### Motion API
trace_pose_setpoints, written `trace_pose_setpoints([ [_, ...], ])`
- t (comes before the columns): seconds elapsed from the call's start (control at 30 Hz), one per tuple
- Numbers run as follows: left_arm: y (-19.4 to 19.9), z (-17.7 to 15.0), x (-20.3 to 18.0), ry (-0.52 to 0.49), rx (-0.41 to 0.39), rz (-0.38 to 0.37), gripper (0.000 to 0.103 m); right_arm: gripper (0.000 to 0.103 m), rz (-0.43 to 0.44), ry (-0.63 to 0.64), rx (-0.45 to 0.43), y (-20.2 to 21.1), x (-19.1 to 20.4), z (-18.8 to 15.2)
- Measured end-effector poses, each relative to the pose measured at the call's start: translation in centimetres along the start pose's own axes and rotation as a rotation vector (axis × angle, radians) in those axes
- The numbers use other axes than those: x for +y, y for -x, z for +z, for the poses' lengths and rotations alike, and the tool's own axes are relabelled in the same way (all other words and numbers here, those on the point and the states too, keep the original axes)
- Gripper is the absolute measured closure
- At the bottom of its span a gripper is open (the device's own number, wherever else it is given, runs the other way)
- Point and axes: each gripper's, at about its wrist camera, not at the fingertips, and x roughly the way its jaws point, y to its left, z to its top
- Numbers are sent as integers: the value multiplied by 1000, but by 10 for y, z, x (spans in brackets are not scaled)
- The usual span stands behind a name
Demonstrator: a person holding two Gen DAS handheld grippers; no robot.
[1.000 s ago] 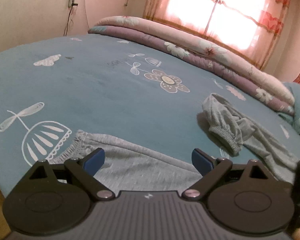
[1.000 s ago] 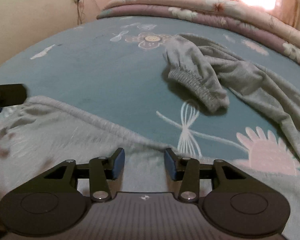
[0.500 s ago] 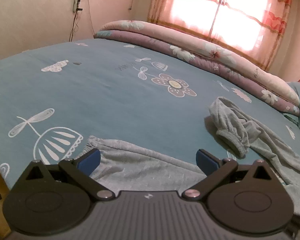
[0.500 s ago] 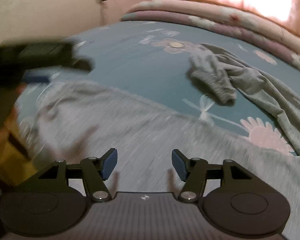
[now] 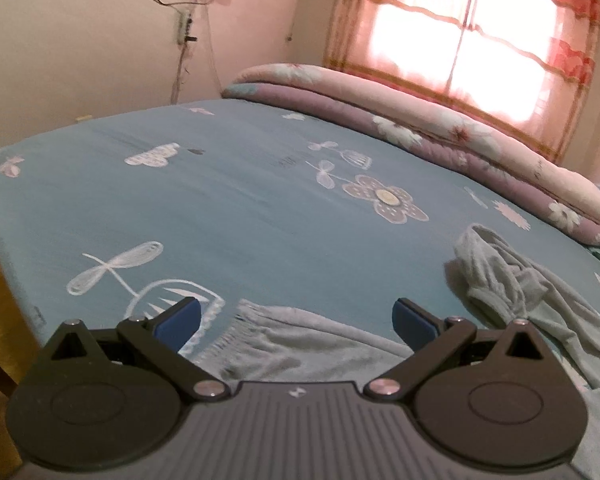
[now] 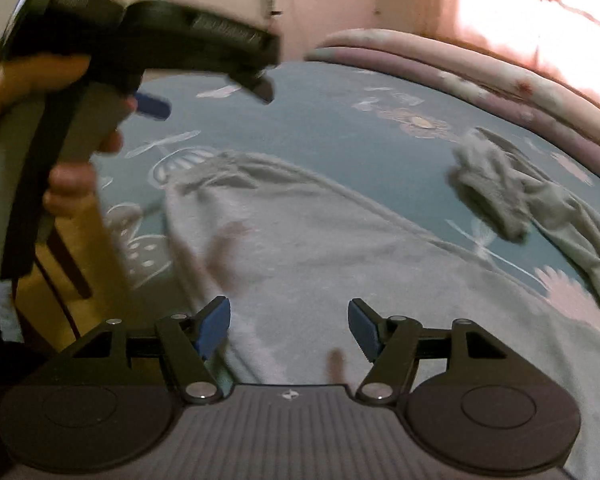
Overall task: Fold clothes
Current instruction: 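Grasp the sweatpants waistband with the right gripper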
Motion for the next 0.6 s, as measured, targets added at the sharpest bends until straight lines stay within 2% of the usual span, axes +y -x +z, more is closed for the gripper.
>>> trace_pose_setpoints([
  [0.1, 4, 3, 10, 22, -16, 18, 1, 34, 4, 29, 68, -20, 9, -4],
  [0.17, 5, 4, 15, 33, -20, 26, 1, 34, 72, 58, 56, -14, 14, -4],
  [0.23, 5, 5, 19, 41, -19, 35, 1, 34, 84, 84, -9, 1, 18, -3],
  [0.3, 7, 6, 22, 46, -25, 45, 1, 43, 114, 117, -80, 13, 21, -1],
  [0.33, 9, 7, 24, 46, -28, 47, 1, 59, 155, 126, -80, 12, 21, 1],
  [0.43, 14, 9, 32, 60, -43, 55, 1, 85, 273, 153, -68, 7, 22, 7],
  [0.6, 17, 11, 46, 105, -54, 71, 1, 85, 276, 296, -70, -15, 39, 16],
])
